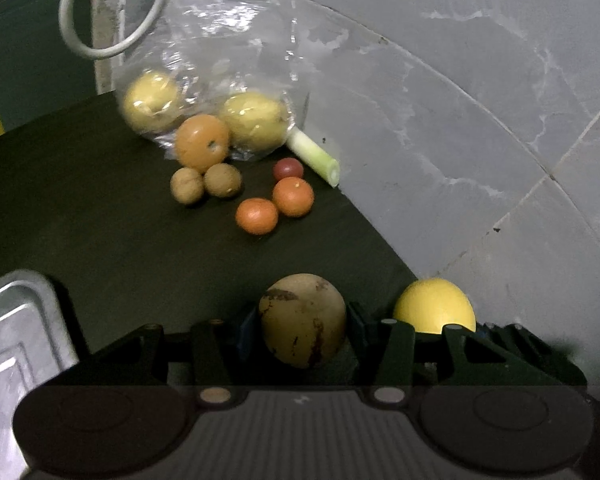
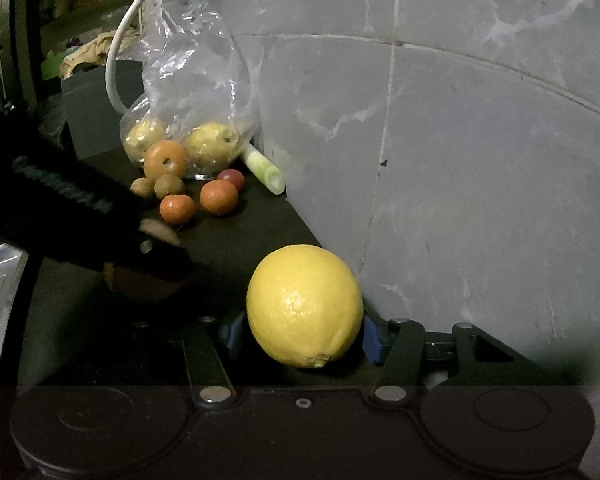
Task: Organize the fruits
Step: 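Grasp the striped pepino with the left tool while the right tool grasps the lemon, then lift the pepino and lemon and carry both over the metal tray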
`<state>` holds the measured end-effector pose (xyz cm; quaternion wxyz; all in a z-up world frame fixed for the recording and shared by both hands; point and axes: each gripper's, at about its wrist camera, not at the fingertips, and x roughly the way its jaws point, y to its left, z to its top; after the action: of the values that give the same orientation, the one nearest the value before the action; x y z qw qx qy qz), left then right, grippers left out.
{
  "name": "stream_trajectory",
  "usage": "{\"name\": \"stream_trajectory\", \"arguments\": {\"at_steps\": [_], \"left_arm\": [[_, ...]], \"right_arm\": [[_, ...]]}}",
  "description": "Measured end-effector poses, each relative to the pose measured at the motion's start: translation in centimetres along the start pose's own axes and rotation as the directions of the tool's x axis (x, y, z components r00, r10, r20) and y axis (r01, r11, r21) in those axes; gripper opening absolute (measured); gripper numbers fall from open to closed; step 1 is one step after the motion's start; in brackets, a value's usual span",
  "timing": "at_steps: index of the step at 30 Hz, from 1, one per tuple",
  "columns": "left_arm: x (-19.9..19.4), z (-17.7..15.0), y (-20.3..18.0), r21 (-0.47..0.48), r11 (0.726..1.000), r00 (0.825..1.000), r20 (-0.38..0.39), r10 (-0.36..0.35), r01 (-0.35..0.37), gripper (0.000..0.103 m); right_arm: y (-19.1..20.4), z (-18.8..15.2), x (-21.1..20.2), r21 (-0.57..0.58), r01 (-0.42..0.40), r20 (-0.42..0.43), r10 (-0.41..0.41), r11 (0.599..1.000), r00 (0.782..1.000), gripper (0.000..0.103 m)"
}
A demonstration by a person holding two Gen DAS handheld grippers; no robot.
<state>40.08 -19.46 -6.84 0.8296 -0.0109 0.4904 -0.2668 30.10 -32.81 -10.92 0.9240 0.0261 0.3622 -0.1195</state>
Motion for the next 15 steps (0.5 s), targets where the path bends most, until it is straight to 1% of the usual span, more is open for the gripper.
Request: {"name": "stream_trajectory", "arguments": {"at_steps": [7,15], "left_arm": [[-1.7,-1.1,0.8,-0.038,0.999,1.000,0.007,0.017,-0.017,0.051],[-4.2,-2.7,1.3,-0.051,0.999,0.999,0.032,0.010,-0.009,0.051]], "right_arm": [[0.3,-0.6,-0.8,-0.004,-0.005,0.005,0.005,1.000,1.000,0.055],[1.5,-1.7,-3.8,0.008,-0.059,0.017,0.059,0.998,0.998,0.055]]}}
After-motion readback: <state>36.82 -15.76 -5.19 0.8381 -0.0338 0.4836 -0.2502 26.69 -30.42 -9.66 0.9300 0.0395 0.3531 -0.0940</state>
